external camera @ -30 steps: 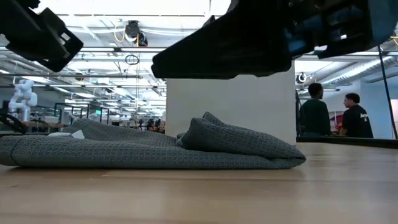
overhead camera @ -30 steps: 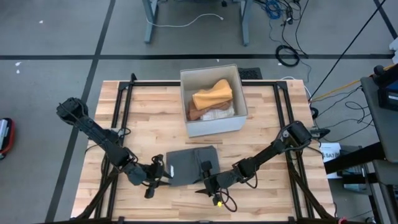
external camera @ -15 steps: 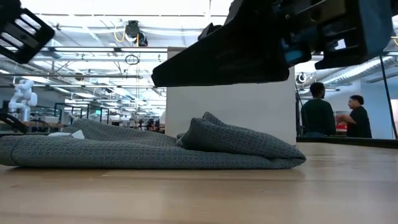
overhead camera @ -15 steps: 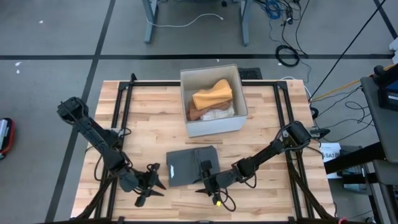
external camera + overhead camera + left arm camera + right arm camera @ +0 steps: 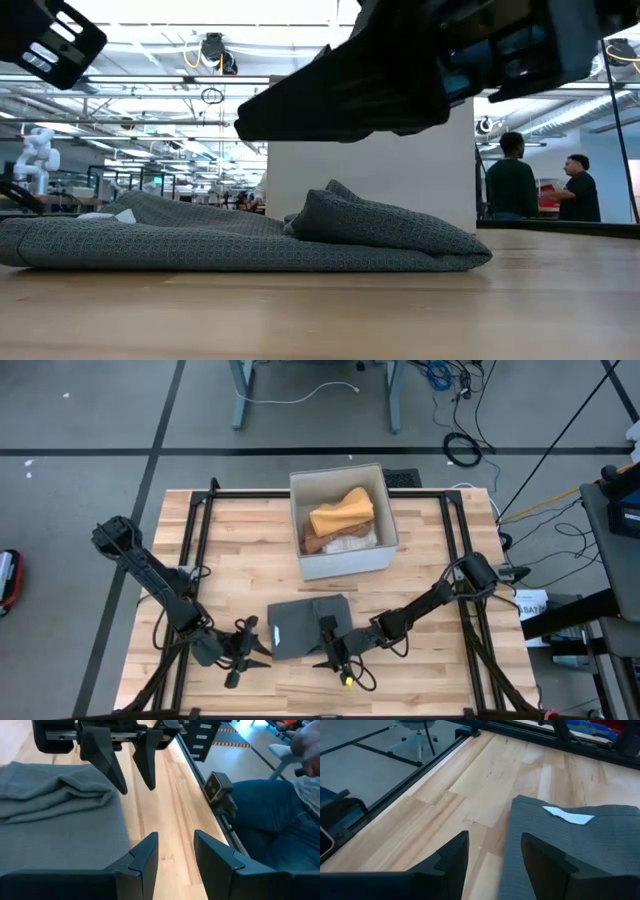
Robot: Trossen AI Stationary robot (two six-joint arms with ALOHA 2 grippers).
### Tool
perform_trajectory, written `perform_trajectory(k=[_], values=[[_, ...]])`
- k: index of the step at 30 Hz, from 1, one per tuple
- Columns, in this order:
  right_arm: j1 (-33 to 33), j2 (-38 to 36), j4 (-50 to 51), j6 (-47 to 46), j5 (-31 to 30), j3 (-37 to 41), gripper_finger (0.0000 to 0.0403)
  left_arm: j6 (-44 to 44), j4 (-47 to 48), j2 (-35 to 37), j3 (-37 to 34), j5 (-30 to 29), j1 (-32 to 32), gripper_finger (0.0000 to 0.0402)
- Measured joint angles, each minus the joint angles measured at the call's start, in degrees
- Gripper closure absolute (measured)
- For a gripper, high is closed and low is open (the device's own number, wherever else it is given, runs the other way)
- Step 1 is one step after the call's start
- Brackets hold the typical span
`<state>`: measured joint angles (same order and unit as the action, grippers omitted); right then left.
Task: Fold towel
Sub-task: Fold the orange towel
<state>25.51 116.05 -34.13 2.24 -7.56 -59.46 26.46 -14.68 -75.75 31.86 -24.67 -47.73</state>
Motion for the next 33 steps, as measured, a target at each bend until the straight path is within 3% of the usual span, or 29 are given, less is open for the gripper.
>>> perform_trajectory(k=[33], values=[[-3.1, 0.1, 0.0, 2.8, -0.1, 0.0, 0.0232, 0.0, 0.0, 0.0, 0.0, 0.0, 0.9, 0.0271]])
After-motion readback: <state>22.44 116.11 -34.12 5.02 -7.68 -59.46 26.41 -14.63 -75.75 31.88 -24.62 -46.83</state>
